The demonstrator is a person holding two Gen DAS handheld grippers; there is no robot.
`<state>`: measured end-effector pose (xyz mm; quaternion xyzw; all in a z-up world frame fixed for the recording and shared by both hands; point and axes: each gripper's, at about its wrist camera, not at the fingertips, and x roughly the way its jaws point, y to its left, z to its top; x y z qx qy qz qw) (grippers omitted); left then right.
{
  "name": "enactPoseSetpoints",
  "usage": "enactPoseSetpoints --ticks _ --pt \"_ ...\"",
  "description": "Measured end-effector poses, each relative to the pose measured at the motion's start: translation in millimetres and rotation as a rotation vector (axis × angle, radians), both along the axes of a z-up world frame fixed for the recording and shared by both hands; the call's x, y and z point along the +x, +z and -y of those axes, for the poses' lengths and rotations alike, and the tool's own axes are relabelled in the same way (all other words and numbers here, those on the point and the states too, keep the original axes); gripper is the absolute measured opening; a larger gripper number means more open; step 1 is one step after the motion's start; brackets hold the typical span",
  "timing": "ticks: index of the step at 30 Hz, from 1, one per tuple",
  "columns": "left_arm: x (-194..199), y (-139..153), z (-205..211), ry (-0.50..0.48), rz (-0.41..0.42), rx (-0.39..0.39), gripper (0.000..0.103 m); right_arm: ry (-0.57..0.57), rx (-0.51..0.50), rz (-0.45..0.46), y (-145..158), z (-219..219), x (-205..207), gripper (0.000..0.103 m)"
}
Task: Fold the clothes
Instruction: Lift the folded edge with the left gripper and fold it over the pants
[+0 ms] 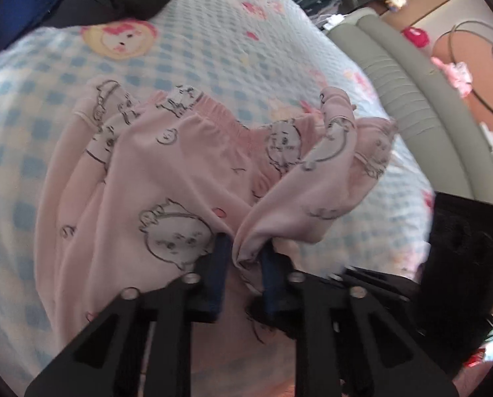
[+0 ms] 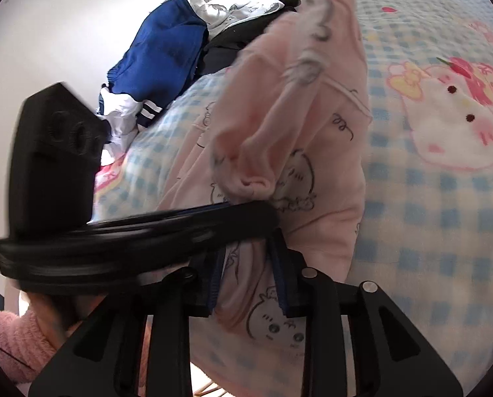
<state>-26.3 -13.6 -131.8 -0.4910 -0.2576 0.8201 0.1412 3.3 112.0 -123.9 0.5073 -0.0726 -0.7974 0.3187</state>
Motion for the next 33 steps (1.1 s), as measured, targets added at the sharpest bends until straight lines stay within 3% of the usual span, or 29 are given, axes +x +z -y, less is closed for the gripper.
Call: enactPoseSetpoints --ticks 4,6,9,13,15,17,19,22,25,27,33 --pt "8.8 3.2 6.6 0.030 -0.011 0.018 0.014 -0.024 0.013 -0.050 13.8 -22.8 12.9 0.029" --pt "9.7 3.2 8.9 0.030 -0.012 0.032 0.014 -0.094 -0.020 -0.059 18.8 -45.8 15.7 0.029" --pt "11.1 -0.2 12.0 0.028 0.000 0.091 0.015 -0.211 -0.063 -0.002 6.6 -73.3 7.5 0.029" --pt "17.0 -5.9 6.9 -0.036 0.019 0.223 0.037 -0.201 -0.004 0.056 -15.5 -68.2 1.3 0.031" --pt "16.9 -7.2 -2.4 -0.058 0.025 0.214 0.038 -0.181 -0.006 0.056 -17.2 -59.3 3.8 0.031" --pt "16.9 -6.1 -11.0 -0.076 0.020 0.170 0.032 -0.166 0.000 0.048 -15.8 -51.2 6.1 0.031" --pt "14.8 0.3 -17.1 -0.083 -0.004 0.135 0.012 -0.157 0.000 0.042 -13.1 -46.8 7.5 0.030" --pt "17.2 19.7 -9.9 -0.054 -0.066 0.101 0.010 -0.154 0.008 0.023 -6.8 -45.2 8.7 0.030" --pt "22.7 36.7 13.3 0.012 -0.098 0.153 0.009 -0.158 -0.027 0.000 8.0 -44.8 9.7 0.031" --pt "29.6 43.2 32.0 0.063 -0.114 0.175 0.010 -0.154 -0.049 -0.020 18.6 -42.2 9.9 0.036" --pt "49.6 23.7 73.5 0.164 -0.038 0.177 0.010 -0.050 -0.038 -0.055 31.8 -7.4 9.6 0.039"
